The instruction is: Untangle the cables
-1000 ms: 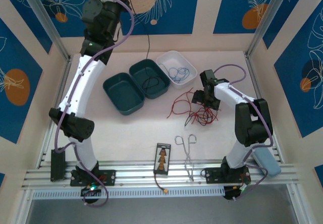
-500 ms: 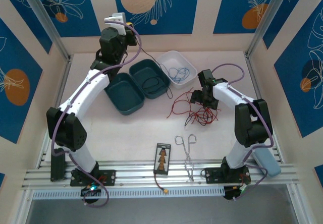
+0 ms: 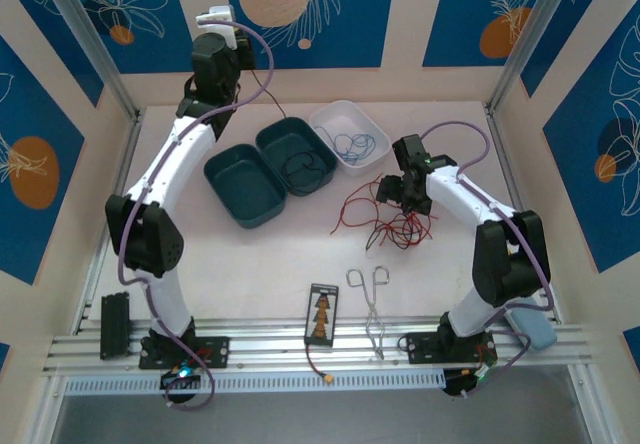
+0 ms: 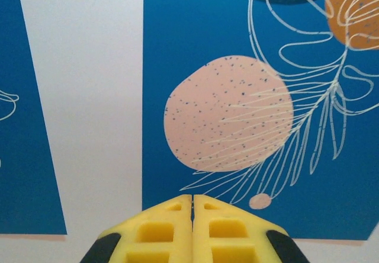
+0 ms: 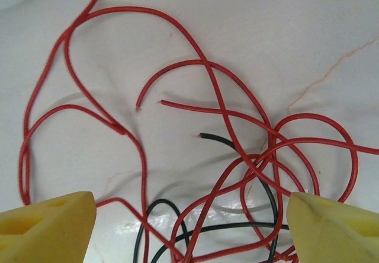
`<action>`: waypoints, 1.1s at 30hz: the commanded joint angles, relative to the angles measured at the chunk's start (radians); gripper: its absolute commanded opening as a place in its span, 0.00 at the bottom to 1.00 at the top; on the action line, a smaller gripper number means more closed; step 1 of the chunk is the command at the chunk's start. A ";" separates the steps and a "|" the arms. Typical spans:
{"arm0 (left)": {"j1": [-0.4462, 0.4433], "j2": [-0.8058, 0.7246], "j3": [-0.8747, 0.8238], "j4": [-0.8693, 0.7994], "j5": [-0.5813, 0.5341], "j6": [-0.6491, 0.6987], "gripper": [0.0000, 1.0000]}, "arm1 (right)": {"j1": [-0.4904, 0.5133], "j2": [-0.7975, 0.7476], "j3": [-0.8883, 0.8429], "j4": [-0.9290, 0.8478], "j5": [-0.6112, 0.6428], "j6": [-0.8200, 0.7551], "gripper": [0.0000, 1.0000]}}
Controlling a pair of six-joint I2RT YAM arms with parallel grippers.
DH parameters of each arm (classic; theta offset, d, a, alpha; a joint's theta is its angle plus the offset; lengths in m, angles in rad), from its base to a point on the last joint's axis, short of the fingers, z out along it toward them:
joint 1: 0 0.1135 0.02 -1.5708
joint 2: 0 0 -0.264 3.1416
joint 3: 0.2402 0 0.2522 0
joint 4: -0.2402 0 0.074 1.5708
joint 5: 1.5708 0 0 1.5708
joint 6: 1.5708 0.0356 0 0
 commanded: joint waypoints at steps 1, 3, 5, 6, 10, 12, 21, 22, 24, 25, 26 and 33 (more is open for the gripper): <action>0.004 0.038 0.064 0.078 0.024 0.031 0.00 | 0.020 -0.049 0.019 -0.031 -0.015 0.011 0.83; 0.006 0.064 0.103 0.100 0.033 0.029 0.00 | 0.031 -0.055 0.018 -0.031 -0.015 0.015 0.82; 0.005 0.099 0.175 0.081 0.024 0.025 0.00 | 0.041 -0.054 0.021 -0.033 -0.015 0.019 0.82; 0.007 0.116 0.207 0.068 0.025 0.022 0.00 | 0.043 -0.052 0.021 -0.033 -0.013 0.019 0.82; 0.007 0.165 0.329 0.043 0.041 0.003 0.00 | 0.053 -0.033 0.020 -0.039 -0.006 0.024 0.82; 0.009 0.182 0.387 0.006 0.056 -0.008 0.00 | 0.057 -0.024 0.017 -0.037 -0.005 0.026 0.82; 0.007 0.156 0.217 0.128 0.118 0.029 0.00 | 0.072 0.001 0.026 -0.025 -0.006 0.034 0.82; 0.007 0.150 0.172 0.148 0.124 0.040 0.00 | 0.073 0.001 0.027 -0.027 -0.005 0.033 0.82; 0.006 0.140 0.094 0.183 0.131 0.049 0.00 | 0.073 -0.003 0.030 -0.031 -0.002 0.031 0.82; 0.006 0.136 0.054 0.198 0.143 0.049 0.00 | 0.074 -0.006 0.031 -0.033 0.002 0.032 0.82; 0.005 0.136 0.025 0.211 0.155 0.050 0.00 | 0.073 -0.008 0.032 -0.034 0.004 0.030 0.82; -0.033 0.152 -0.063 0.266 0.237 0.075 0.00 | 0.076 -0.025 0.040 -0.040 0.012 0.031 0.82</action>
